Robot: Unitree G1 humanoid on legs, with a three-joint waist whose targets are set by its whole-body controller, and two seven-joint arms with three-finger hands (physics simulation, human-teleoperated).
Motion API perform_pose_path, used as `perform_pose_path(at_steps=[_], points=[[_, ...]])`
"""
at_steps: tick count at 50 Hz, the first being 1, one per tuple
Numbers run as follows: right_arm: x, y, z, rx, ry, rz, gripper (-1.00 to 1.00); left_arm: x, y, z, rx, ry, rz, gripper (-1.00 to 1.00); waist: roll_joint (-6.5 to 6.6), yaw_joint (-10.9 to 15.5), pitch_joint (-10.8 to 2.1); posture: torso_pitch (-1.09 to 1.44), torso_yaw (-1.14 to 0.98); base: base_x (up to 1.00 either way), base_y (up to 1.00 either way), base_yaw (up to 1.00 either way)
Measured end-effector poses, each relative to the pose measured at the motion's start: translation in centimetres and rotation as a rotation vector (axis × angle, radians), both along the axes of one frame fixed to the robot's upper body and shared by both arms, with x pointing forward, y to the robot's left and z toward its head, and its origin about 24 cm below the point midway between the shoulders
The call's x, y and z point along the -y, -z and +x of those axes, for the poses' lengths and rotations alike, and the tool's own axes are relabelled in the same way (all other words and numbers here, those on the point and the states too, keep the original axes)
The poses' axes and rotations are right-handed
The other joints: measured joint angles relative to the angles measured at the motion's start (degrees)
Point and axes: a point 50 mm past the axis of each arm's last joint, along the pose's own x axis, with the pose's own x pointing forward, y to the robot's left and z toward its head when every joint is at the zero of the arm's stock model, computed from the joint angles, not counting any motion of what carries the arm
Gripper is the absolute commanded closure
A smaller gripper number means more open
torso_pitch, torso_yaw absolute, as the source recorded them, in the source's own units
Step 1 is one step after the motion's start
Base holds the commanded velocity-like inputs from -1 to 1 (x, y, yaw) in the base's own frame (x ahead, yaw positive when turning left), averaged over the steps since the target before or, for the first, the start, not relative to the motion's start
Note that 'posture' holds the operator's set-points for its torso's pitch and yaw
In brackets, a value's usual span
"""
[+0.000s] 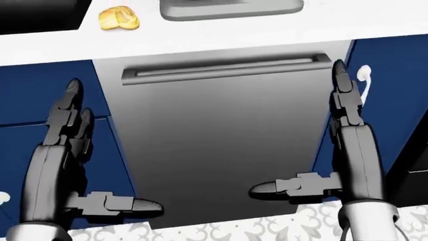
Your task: Place the bread in the stand mixer bowl.
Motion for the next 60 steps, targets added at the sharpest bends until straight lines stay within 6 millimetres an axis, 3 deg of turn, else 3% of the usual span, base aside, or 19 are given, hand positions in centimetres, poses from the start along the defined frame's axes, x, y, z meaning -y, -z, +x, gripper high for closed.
perform_pose_path(at_steps=[1, 6, 11, 14, 16, 18, 20, 24, 27, 33, 40, 41, 44, 46, 50, 52, 54, 57, 60], points=[[0.0, -0.1, 0.0, 0.005, -0.002, 0.0, -1.0, 0.0, -0.1, 0.0, 0.005, -0.001, 0.001, -1.0, 1.4, 0.1, -0.43, 0.0, 0.0, 0.14, 0.0, 0.0], [-0.6, 0.7, 0.2, -0.036, -0.034, 0.013, -1.0, -0.7, 0.6, 0.0, -0.035, -0.034, 0.01, -1.0, 0.38, 1.4, -0.55, 0.0, 0.0, 0.15, 0.0, 0.0], [-0.4, -0.1, 0.1, 0.003, -0.023, 0.009, -1.0, -0.5, 0.1, 0.0, -0.012, -0.023, 0.011, -1.0, -3.31, 1.5, -0.41, 0.0, 0.0, 0.15, 0.0, 0.0], [-0.4, -0.4, 0.1, 0.019, -0.025, 0.007, -1.0, -0.5, -0.1, 0.0, -0.002, -0.022, 0.01, -1.0, -6.56, 1.5, -0.95, 0.0, 0.0, 0.14, 0.0, 0.0], [0.0, -0.1, 0.1, 0.004, -0.008, 0.001, -1.0, -0.1, 0.3, 0.1, -0.016, -0.006, 0.001, -1.0, -5.37, 0.7, -0.54, 0.0, 0.0, 0.14, 0.0, 0.0], [0.4, 0.5, 0.1, -0.024, 0.012, 0.002, -1.0, 0.2, 0.8, 0.1, -0.039, 0.01, -0.001, -1.0, -5.6, 0.3, -0.47, 0.0, 0.0, 0.14, 0.0, 0.0], [0.4, 0.6, 0.1, -0.032, 0.016, 0.003, -1.0, 0.1, 0.8, 0.1, -0.043, 0.009, -0.001, -1.0, -4.91, 0.3, -0.46, 0.0, 0.0, 0.14, 0.0, 0.0], [0.3, 0.0, -0.1, -0.003, 0.008, 0.003, -1.0, -0.2, 0.1, 0.0, -0.008, -0.006, 0.001, -1.0, -1.94, 0.2, 0.09, 0.0, 0.0, 0.14, 0.0, 0.0], [0.2, -0.4, -0.1, 0.015, 0.004, 0.003, -1.0, -0.2, -0.3, -0.1, 0.011, -0.008, 0.004, -1.0, 1.08, 0.1, -0.58, 0.0, 0.0, 0.14, 0.0, 0.0], [-0.2, 0.4, 0.0, -0.024, -0.024, 0.013, -1.0, -0.8, 0.6, -0.1, -0.037, -0.038, 0.01, -1.0, -0.76, 1.2, -0.45, 0.0, 0.0, 0.15, 0.0, 0.0], [-0.1, -0.6, -0.2, 0.028, -0.017, 0.003, -1.0, -0.4, -0.1, -0.1, 0.003, -0.023, 0.007, -1.0, -6.16, 1.2, -0.99, 0.0, 0.0, 0.14, 0.0, 0.0], [0.1, -0.5, -0.2, 0.024, -0.009, -0.001, -1.0, -0.2, 0.1, -0.1, -0.005, -0.013, 0.001, -1.0, -5.48, 0.8, -0.64, 0.0, 0.0, 0.15, 0.0, 0.0], [0.5, 0.3, -0.3, -0.017, 0.017, 0.001, -1.0, 0.2, 0.7, -0.1, -0.037, 0.009, -0.002, -1.0, -5.39, 0.2, -0.36, 0.0, 0.0, 0.14, 0.0, 0.0], [0.5, 0.3, -0.3, -0.02, 0.019, 0.001, -1.0, 0.0, 0.6, -0.1, -0.035, 0.005, -0.001, -1.0, -4.49, 0.3, -0.34, 0.0, 0.0, 0.14, 0.0, 0.0], [0.3, -0.3, -0.3, 0.009, 0.009, 0.0, -1.0, -0.2, -0.1, -0.1, -0.001, -0.007, 0.002, -1.0, -1.5, 0.2, 0.06, 0.0, 0.0, 0.14, 0.0, 0.0], [0.3, -0.5, -0.3, 0.02, 0.007, -0.001, -1.0, -0.1, -0.3, -0.2, 0.011, -0.006, 0.003, -1.0, 0.84, 0.1, -0.39, 0.0, 0.0, 0.14, 0.0, 0.0], [0.0, -0.2, -0.3, 0.011, -0.008, 0.008, -1.0, -0.5, -0.2, -0.1, 0.004, -0.018, 0.01, -1.0, 0.08, 1.0, -0.29, 0.0, 0.0, 0.14, 0.0, 0.0], [-0.3, 0.3, -0.2, -0.022, -0.025, 0.012, -1.0, -0.9, 0.4, -0.2, -0.032, -0.04, 0.011, -1.0, -0.08, 1.4, -0.44, 0.0, 0.0, 0.14, 0.0, 0.0], [0.0, 0.0, -0.2, -0.01, -0.014, 0.011, -1.0, -0.7, 0.1, -0.1, -0.022, -0.035, 0.011, -1.0, -1.78, 1.4, -0.53, 0.0, 0.0, 0.14, 0.0, 0.0]])
